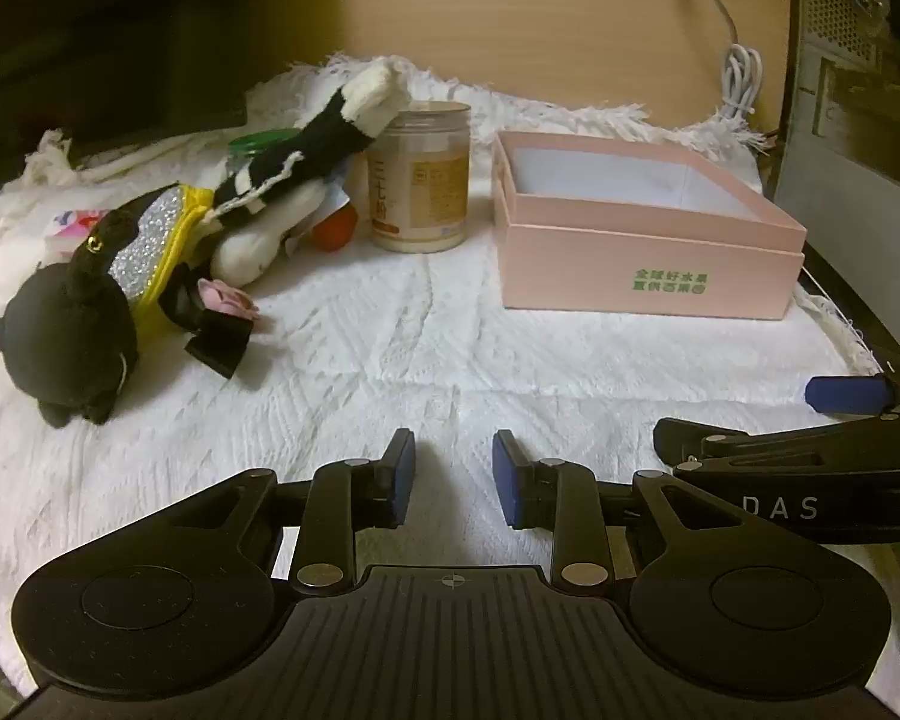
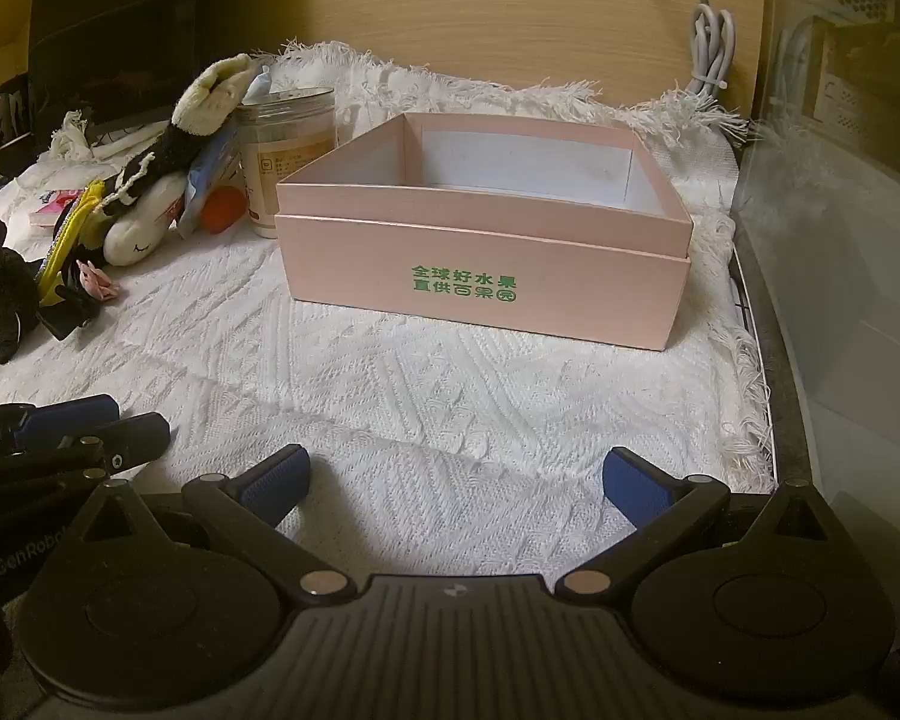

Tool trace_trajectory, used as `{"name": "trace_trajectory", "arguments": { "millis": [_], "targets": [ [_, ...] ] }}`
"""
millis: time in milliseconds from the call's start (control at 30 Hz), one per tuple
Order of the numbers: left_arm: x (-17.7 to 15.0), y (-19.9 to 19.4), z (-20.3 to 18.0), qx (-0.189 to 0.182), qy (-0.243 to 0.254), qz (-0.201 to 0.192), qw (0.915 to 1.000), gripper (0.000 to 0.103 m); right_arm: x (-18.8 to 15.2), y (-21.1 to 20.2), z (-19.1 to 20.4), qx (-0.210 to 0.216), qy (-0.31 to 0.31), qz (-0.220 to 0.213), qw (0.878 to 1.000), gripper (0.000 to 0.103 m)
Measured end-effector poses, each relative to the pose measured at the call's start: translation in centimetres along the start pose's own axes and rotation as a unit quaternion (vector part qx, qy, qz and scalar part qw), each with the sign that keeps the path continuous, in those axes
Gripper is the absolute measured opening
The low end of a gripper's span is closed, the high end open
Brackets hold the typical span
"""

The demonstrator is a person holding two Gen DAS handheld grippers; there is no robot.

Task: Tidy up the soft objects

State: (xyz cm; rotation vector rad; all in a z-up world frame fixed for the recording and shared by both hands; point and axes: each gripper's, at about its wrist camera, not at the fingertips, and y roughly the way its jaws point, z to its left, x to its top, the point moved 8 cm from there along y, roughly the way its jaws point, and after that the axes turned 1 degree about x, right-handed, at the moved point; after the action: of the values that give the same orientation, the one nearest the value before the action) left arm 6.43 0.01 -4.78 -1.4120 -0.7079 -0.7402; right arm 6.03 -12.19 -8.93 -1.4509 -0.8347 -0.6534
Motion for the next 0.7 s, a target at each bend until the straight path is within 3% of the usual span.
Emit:
{"name": "trace_trajectory", "arguments": {
  "millis": [700],
  "targets": [
    [-0.01, -0.03, -0.08, -0.007, -0.01, 0.001, 0.9999, 0.032, -0.02, 0.0, 0.0, 0.0, 0.0, 0.0, 1.0, 0.103]
  ]
}}
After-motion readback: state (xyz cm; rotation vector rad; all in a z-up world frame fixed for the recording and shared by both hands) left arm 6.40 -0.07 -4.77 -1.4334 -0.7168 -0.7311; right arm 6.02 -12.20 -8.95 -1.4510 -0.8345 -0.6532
